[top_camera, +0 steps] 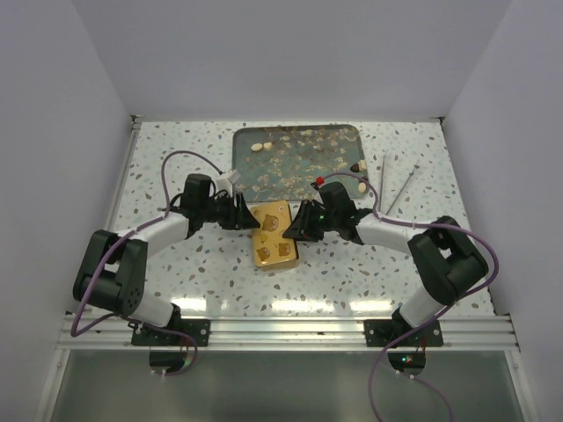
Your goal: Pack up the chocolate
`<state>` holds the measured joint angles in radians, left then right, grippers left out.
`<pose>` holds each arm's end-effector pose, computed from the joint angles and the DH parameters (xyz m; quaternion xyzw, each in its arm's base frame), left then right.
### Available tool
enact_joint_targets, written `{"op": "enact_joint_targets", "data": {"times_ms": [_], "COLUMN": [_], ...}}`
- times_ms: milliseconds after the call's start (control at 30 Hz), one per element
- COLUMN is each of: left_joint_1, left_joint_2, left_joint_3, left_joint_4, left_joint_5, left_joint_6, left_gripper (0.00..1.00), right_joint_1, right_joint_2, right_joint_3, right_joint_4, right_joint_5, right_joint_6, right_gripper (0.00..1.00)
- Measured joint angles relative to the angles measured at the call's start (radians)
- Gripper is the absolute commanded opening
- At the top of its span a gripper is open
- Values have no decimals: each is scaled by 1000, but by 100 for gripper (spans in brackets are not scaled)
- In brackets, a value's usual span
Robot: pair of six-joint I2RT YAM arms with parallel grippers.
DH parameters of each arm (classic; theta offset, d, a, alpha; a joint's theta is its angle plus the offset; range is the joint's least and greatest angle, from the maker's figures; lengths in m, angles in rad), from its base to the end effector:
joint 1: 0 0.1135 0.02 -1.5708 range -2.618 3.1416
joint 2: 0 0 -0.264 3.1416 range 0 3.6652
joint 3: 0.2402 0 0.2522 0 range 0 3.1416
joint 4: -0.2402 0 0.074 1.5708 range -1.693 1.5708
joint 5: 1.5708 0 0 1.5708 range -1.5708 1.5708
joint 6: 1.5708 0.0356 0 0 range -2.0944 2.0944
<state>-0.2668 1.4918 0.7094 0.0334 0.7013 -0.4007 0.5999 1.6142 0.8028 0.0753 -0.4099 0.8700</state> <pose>0.2730 -0.0984 0.1776 0.0793 0.8682 -0.4204 0.2513 0.2583 0.1939 0.1693 0.0388 0.8980 0.4041 0.1697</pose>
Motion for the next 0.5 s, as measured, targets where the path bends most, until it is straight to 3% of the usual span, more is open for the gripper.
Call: {"op": "enact_joint_targets", "data": {"times_ms": [500], "left_joint_1": [-3], "left_joint_2": [-60], "left_joint_3": [2], "left_joint_4": [-60], "left_joint_5": [-58], "left_joint_6": [0], "left_gripper": [53], "right_joint_1": [0], "right_joint_2": [0], "right_joint_3": [0], "right_joint_4": [3], "right_joint_5": [0], "right_joint_6": [1], "right_gripper": [32]}}
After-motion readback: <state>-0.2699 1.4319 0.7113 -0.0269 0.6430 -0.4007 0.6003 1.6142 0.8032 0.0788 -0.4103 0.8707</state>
